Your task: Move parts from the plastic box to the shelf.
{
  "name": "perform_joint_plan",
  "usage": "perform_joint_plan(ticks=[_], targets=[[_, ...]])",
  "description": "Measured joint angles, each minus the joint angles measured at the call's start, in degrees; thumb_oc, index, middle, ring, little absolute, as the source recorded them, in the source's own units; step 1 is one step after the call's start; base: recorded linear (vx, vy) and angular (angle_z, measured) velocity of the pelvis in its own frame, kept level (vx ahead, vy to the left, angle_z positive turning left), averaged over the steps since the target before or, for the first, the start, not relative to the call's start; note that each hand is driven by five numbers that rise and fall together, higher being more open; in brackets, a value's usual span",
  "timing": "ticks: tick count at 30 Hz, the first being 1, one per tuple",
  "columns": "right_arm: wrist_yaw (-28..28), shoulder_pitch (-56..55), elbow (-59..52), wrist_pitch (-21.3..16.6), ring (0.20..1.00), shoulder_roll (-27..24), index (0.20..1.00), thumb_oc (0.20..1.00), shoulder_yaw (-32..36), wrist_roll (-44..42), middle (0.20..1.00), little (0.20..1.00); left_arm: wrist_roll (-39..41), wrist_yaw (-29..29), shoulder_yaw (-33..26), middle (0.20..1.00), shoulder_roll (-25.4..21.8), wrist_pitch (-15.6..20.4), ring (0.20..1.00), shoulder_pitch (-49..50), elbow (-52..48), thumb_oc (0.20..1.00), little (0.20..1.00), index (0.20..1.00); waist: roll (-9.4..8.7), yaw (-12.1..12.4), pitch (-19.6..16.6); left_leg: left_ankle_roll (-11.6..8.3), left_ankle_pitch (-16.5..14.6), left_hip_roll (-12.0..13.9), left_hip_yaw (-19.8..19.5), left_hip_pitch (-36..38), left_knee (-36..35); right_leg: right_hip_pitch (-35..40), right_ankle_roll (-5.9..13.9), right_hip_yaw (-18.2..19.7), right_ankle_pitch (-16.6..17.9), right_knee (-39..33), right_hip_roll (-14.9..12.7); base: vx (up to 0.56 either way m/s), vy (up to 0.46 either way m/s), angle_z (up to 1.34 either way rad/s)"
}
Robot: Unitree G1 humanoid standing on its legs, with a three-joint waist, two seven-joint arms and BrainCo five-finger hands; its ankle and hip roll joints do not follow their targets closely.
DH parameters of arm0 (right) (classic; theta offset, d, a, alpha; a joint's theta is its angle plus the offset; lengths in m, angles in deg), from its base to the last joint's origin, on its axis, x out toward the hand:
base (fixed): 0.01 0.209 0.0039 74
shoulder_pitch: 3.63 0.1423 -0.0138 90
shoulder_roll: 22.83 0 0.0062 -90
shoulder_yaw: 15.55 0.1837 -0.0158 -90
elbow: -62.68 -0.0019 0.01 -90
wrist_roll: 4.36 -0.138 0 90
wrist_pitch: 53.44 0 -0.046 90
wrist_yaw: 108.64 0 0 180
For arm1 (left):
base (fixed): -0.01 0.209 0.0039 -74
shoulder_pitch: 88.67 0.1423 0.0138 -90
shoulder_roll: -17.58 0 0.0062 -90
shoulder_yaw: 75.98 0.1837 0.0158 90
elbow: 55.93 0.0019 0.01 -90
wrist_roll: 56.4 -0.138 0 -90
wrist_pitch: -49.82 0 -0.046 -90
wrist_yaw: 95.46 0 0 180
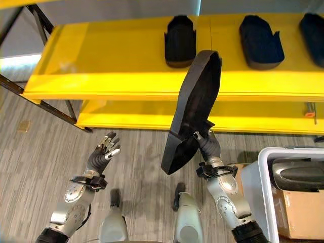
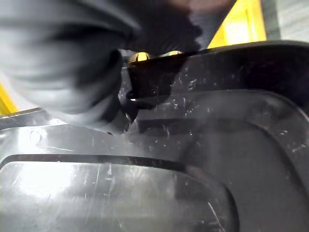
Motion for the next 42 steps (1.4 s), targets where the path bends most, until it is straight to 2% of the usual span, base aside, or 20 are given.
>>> perform_joint_plan(ticks=[2, 3, 6, 8, 9, 11, 16, 22, 23, 26, 28, 33, 35, 37, 39, 42], targets=[[0.0, 0.7, -0.6, -0.1, 0.200, -0.3, 0.200, 0.200, 0.3, 0.0, 0.200, 0.200, 0.0, 0.0, 0.0, 1.000, -0.5, 0.1, 1.000, -0.3, 0.0, 1.000, 1.000, 1.000, -0.91, 0.2, 1.0, 1.78, -2.5, -1.9, 1.7, 1.7, 2.2, -1.5, 0.19, 3.2, 0.3, 1.0, -0.1, 0.04, 0.160, -0.75], [0.0, 0.5, -1.5, -0.1, 0.200, -0.6, 0.200, 0.200, 0.4, 0.0, 0.200, 0.200, 0.0, 0.1, 0.0, 1.000, -0.6, 0.1, 1.000, -1.0, 0.2, 1.000, 1.000, 1.000, 0.06, -0.8, 2.3, 1.07, -5.1, -2.0, 3.7, 2.6, 3.2, -2.0, 1.01, 4.3, 0.7, 2.2, 0.0, 0.05, 0.185, -0.59], [0.0, 0.5, -1.5, 0.1, 0.200, -1.0, 0.200, 0.200, -0.1, 0.0, 0.200, 0.200, 0.0, 0.0, -0.3, 1.000, -1.1, 0.2, 1.000, -3.6, 0.1, 1.000, 1.000, 1.000, -0.63, -0.9, 3.4, -0.37, -9.6, -5.5, 6.7, 3.5, 4.3, -3.5, 3.91, 7.0, 1.3, 4.1, -3.5, 0.03, 0.116, -0.14], [-0.2, 0.9, -1.6, 0.1, 0.200, -1.0, 0.200, 0.200, -1.4, 0.0, 0.200, 0.200, 0.0, -0.1, -1.0, 1.000, -1.3, 0.6, 1.000, -4.4, -0.2, 1.000, 1.000, 1.000, -0.82, -0.1, 4.4, -0.12, -12.5, -8.1, 6.7, 3.5, 6.7, -2.8, 5.56, 8.2, 1.9, 4.4, -6.4, 0.04, 0.127, 0.15], [-0.3, 0.9, -1.6, 0.2, 0.200, -0.9, 0.200, 0.200, -1.7, 0.0, 0.200, 0.200, 0.0, -0.1, -1.3, 1.000, -1.4, 0.7, 1.000, -4.4, -0.3, 1.000, 1.000, 1.000, -0.93, 0.6, 4.5, -0.46, -13.5, -8.5, 6.7, 3.5, 7.4, -2.6, 5.93, 8.4, 2.0, 4.2, -6.8, 0.03, 0.088, 0.12], [-1.0, 1.0, -1.6, 0.3, 0.200, -0.7, 0.200, 0.200, -2.1, 0.0, 0.200, 0.200, 0.0, -0.4, -2.0, 1.000, -2.4, 1.7, 1.000, -4.2, -0.3, 1.000, 1.000, 1.000, -1.90, 1.9, 5.1, 0.53, -14.7, -9.3, 6.6, 3.5, 9.0, -1.3, 7.16, 9.1, 2.9, 3.1, -7.5, 0.02, 0.044, 0.05], [-1.5, 1.6, -1.7, 0.3, 0.200, -0.4, 0.200, 0.200, -2.4, 0.0, 0.200, 0.200, -0.1, -1.4, -2.9, 1.000, -2.7, 1.7, 1.000, -3.2, -0.3, 1.000, 1.000, 1.000, -3.16, 3.8, 5.5, 1.00, -15.2, -9.3, 5.5, 1.9, 10.1, 0.3, 7.83, 7.9, 4.4, 0.1, -8.0, 0.01, 0.003, 0.11], [-0.9, 7.5, -1.6, 0.7, 0.200, -0.4, 0.200, 0.200, -4.9, 0.4, 0.200, 0.200, -0.2, -1.9, -2.7, 1.000, -3.1, 1.7, 1.000, -3.0, -0.6, 1.000, 1.000, 1.000, -4.76, 4.2, 6.4, 0.99, -15.2, -8.3, 3.1, -0.5, 11.6, 0.5, 7.14, 5.3, 4.8, -0.3, -7.6, 0.00, -0.014, 0.15], [-0.5, 10.0, -1.2, 0.7, 0.200, -0.3, 0.200, 0.200, -6.0, 1.2, 0.200, 0.200, -0.2, -2.3, -2.7, 1.000, -3.1, 1.7, 1.000, -3.0, -0.6, 1.000, 1.000, 1.000, -4.93, 5.0, 6.5, 0.79, -15.1, -8.2, 3.0, -0.6, 11.8, 0.5, 6.96, 5.1, 4.9, -0.2, -7.5, 0.00, -0.018, 0.12], [0.2, 17.0, 1.6, 0.8, 0.200, -0.2, 0.200, 0.200, -8.4, 2.1, 0.200, 0.200, -0.2, -2.6, -2.6, 1.000, -4.2, 1.6, 1.000, -3.3, -0.6, 1.000, 1.000, 1.000, -5.03, 5.4, 6.5, 0.80, -15.1, -8.1, 2.2, -1.4, 12.3, 0.4, 6.91, 4.5, 4.9, -0.2, -7.5, -0.01, -0.015, 0.10], [1.4, 20.3, 3.7, 0.8, 0.200, -0.3, 0.200, 0.200, -8.6, 2.2, 0.200, 0.200, -0.2, -2.6, -2.8, 1.000, -4.8, 1.6, 1.000, -4.0, -0.7, 1.000, 1.000, 1.000, -4.99, 6.9, 6.6, 0.80, -15.1, -8.0, 1.9, -1.8, 12.4, 0.3, 6.91, 4.2, 4.9, -0.2, -7.6, -0.02, -0.009, 0.06], [4.2, 28.5, 9.1, 1.3, 0.200, -0.5, 0.200, 0.200, -10.3, 2.2, 0.200, 0.200, -0.1, -2.9, -2.8, 1.000, -6.4, 1.7, 1.000, -4.9, -1.2, 1.000, 1.000, 1.000, -5.06, 8.3, 7.4, 0.71, -15.1, -7.9, 1.3, -3.0, 13.0, -0.1, 6.82, 3.6, 5.0, -0.3, -7.6, -0.01, -0.007, 0.06], [5.8, 34.4, 12.9, 1.5, 0.200, -0.8, 0.200, 0.200, -10.5, 2.2, 0.200, 0.200, 0.0, -3.9, -2.8, 1.000, -7.3, 1.7, 1.000, -5.3, -3.3, 1.000, 1.000, 1.000, -4.82, 8.9, 7.9, 0.67, -15.0, -7.8, 0.3, -4.8, 13.6, -0.9, 6.56, 2.7, 5.1, -0.3, -7.7, -0.02, -0.004, 0.15], [8.0, 41.7, 16.8, 2.2, 0.200, -1.8, 0.200, 0.200, -10.1, 2.2, 0.200, 0.200, 0.6, -3.9, -2.4, 1.000, -7.6, 1.7, 1.000, -6.8, -6.0, 1.000, 1.000, 1.000, -4.19, 11.1, 10.0, 0.31, -14.8, -7.7, -0.2, -5.8, 14.4, -1.4, 6.27, 1.9, 5.1, 0.3, -7.9, -0.04, -0.004, 0.15], [9.4, 49.3, 21.2, 2.6, 0.200, -3.0, 0.200, 0.200, -10.4, 2.2, 0.200, 0.200, 1.7, -4.1, -1.1, 1.000, -8.7, 1.8, 1.000, -7.9, -7.3, 1.000, 1.000, 1.000, -3.75, 11.2, 10.6, 0.12, -14.7, -7.8, -1.5, -7.7, 15.1, -2.4, 6.08, 1.3, 5.3, 0.5, -8.0, -0.02, 0.005, 0.24], [11.4, 55.6, 25.0, 2.6, 0.200, -3.8, 0.200, 0.200, -9.8, 2.1, 0.200, 0.200, 2.3, -4.7, 0.9, 1.000, -9.5, 1.7, 1.000, -9.1, -7.3, 1.000, 1.000, 1.000, -3.75, 12.5, 10.9, 0.02, -14.6, -8.3, -2.0, -8.9, 15.3, -3.0, 5.83, 0.8, 5.1, 1.3, -8.7, -0.04, 0.005, 0.13]])
